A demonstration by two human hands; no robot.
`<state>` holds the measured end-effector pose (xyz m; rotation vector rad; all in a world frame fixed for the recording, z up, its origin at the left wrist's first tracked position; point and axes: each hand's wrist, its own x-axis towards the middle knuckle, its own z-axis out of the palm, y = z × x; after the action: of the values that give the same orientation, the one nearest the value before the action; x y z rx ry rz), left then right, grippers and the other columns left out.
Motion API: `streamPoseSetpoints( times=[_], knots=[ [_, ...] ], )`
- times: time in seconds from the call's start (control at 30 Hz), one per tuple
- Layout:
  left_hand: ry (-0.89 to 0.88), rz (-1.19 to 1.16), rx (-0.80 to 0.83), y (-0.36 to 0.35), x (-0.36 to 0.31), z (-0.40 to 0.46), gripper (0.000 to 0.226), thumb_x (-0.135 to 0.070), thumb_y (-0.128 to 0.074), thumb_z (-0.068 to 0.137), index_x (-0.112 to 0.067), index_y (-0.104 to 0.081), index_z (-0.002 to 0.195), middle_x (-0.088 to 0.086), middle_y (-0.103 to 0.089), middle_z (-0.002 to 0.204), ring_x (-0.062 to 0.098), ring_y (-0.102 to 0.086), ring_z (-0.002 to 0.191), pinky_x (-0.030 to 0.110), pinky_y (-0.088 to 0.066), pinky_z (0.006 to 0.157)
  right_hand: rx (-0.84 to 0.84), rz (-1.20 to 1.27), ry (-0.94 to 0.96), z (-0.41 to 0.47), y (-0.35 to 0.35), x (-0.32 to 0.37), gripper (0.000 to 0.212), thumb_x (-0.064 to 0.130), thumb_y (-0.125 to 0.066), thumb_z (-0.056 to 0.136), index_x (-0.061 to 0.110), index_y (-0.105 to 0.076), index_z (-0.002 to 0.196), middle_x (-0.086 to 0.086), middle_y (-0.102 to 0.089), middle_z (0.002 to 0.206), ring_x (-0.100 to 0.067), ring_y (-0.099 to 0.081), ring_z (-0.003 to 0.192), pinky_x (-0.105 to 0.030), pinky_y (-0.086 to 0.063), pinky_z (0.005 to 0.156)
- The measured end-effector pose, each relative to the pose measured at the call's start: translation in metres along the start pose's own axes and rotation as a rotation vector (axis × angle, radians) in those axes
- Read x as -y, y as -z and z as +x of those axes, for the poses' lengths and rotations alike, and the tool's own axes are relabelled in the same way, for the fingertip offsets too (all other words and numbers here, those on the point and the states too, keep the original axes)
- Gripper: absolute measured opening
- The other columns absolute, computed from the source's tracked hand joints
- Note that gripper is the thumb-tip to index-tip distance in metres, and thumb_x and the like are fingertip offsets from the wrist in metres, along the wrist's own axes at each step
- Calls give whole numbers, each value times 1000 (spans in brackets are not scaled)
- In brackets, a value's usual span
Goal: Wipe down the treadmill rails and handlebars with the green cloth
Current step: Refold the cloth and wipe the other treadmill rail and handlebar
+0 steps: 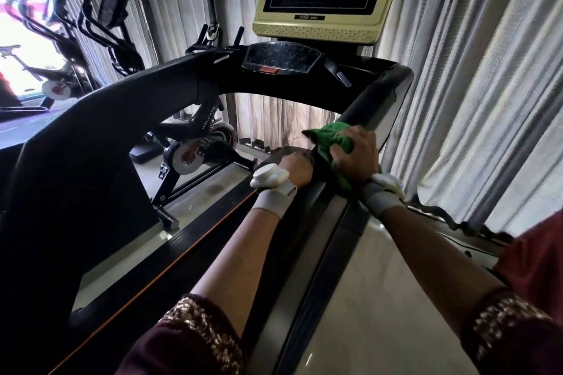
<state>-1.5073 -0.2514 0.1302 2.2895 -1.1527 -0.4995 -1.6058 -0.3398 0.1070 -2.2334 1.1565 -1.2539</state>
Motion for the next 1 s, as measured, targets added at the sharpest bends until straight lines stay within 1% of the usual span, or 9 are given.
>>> streamPoseSetpoints(
  times=[0.13,0.2,0.3,0.47,0.53,0.6,0.7,0.87,1.0],
  knots=[
    [-65,13,-30,-3,3,-2,39,-6,-28,100,2,-45,134,21,-49,138,36,-50,126,39,-40,99,-8,12,-138,10,2,5,45,41,-47,72,15,-64,105,-4,-56,119,-32,-44,114,-43,-39,96],
    [-53,41,-14,-3,0,-1,38,-6,-30,99,5,-48,131,22,-52,135,37,-51,125,39,-41,99,-77,-14,-38,-10,-3,9,43,42,-49,72,14,-67,100,-4,-60,113,-31,-48,107,-40,-41,90],
    [5,27,-21,1,-2,-3,37,-7,-33,98,7,-54,124,24,-55,131,38,-52,123,40,-42,98,-59,41,78,-22,-6,4,47,43,-46,68,11,-69,93,-6,-64,104,-32,-50,99,-41,-43,85],
    [-20,61,1,1,-1,4,37,-8,-31,99,0,-48,131,18,-48,139,33,-48,128,34,-39,101,-46,38,-230,42,7,-7,45,40,-45,71,15,-64,104,-6,-55,122,-34,-44,115,-44,-39,96],
    [-13,76,3,1,-7,2,38,-8,-31,100,1,-48,132,18,-48,140,33,-47,129,35,-39,101,-41,-24,-173,36,5,0,39,38,-50,75,15,-64,103,-3,-56,122,-33,-44,114,-43,-38,95],
    [0,127,-13,2,-16,0,38,-6,-32,99,5,-49,132,20,-49,139,35,-47,129,37,-40,101,-23,-84,8,20,0,2,34,36,-54,77,16,-66,101,-1,-59,118,-31,-46,109,-42,-38,92],
    [22,158,-36,3,-25,2,38,-7,-33,100,3,-52,131,19,-50,139,33,-48,129,36,-41,101,70,-159,146,23,3,3,35,38,-55,78,18,-66,105,1,-60,117,-29,-46,109,-43,-40,93],
    [45,196,-82,-4,-33,-4,38,-8,-36,99,-2,-50,134,17,-50,140,32,-47,130,34,-39,104,197,-192,-132,70,10,17,32,34,-53,81,19,-65,106,-12,-56,119,-34,-46,116,-46,-33,101],
    [36,304,-121,-9,-33,-5,35,-9,-37,98,-2,-54,127,17,-53,135,33,-50,127,35,-40,103,391,-358,47,60,1,30,34,40,-54,79,22,-69,102,-11,-63,115,-32,-52,113,-42,-35,96]
  ],
)
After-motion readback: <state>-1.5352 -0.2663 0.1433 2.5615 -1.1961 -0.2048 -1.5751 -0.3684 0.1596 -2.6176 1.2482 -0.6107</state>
